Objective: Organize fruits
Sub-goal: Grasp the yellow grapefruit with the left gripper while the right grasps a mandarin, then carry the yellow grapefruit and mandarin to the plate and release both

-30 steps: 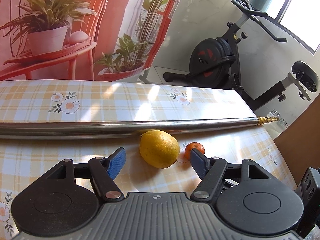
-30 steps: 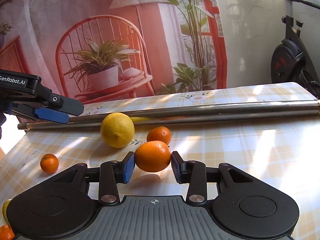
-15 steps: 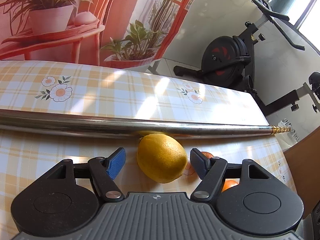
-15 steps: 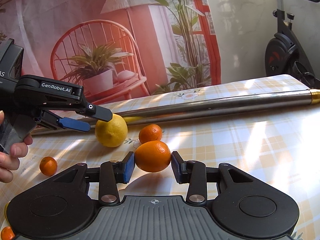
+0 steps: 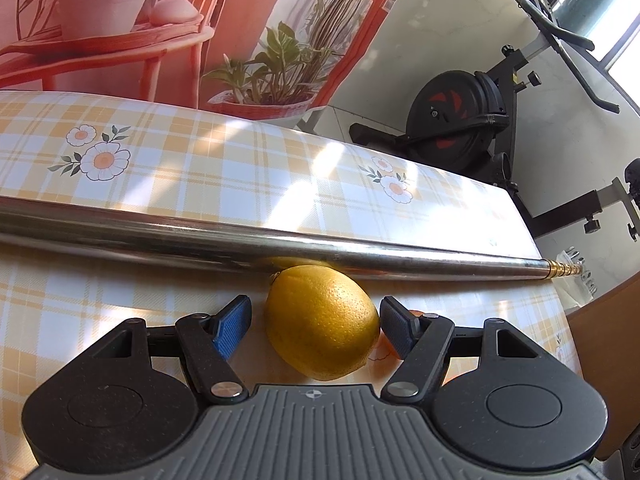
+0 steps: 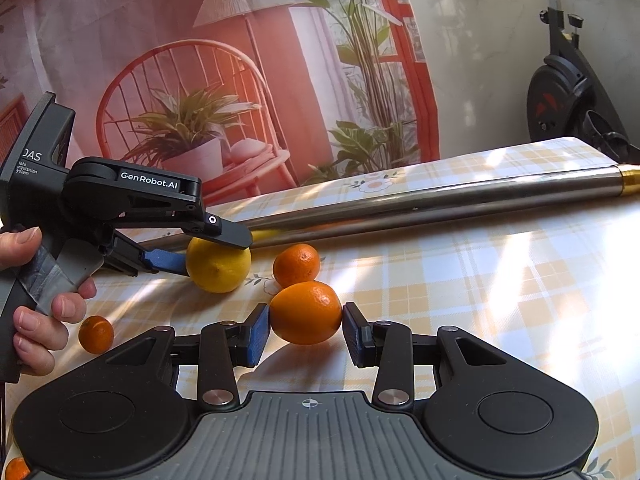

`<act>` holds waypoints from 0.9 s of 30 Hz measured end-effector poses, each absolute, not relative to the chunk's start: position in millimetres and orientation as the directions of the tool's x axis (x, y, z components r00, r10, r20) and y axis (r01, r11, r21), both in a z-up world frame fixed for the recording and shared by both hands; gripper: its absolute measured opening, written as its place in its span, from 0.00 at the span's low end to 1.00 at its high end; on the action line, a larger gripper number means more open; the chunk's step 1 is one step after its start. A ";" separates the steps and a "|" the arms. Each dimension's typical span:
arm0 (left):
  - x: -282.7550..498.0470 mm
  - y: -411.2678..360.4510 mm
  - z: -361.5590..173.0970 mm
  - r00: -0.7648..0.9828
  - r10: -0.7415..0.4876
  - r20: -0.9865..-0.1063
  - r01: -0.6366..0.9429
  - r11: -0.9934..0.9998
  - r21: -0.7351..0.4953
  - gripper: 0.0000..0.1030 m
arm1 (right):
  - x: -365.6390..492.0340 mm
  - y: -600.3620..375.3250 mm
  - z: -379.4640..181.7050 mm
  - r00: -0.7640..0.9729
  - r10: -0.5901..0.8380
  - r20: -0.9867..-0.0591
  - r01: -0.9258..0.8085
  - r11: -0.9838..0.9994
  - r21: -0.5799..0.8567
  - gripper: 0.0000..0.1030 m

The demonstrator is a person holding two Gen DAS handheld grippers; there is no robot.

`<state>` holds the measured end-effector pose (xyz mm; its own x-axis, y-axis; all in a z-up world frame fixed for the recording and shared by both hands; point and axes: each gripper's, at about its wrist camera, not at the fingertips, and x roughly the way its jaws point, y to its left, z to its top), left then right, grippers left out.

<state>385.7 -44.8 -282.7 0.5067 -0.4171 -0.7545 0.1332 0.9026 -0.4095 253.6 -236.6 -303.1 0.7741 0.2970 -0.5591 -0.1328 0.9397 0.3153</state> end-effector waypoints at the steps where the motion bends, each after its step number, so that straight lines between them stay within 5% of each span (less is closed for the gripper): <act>1: 384.9 -45.4 -282.2 0.508 -0.417 -0.753 0.142 0.903 -0.405 0.67 | 253.4 -236.8 -303.3 0.775 0.296 -0.558 -0.130 0.939 0.317 0.35; 2: 383.6 -45.4 -281.2 0.510 -0.435 -0.742 0.158 0.896 -0.416 0.62 | 253.1 -236.7 -303.4 0.778 0.293 -0.556 -0.127 0.940 0.317 0.35; 27: 296.5 -20.8 -231.0 0.581 -0.426 -0.693 0.309 0.904 -0.296 0.61 | 256.4 -240.2 -308.4 0.762 0.312 -0.567 -0.117 0.928 0.353 0.35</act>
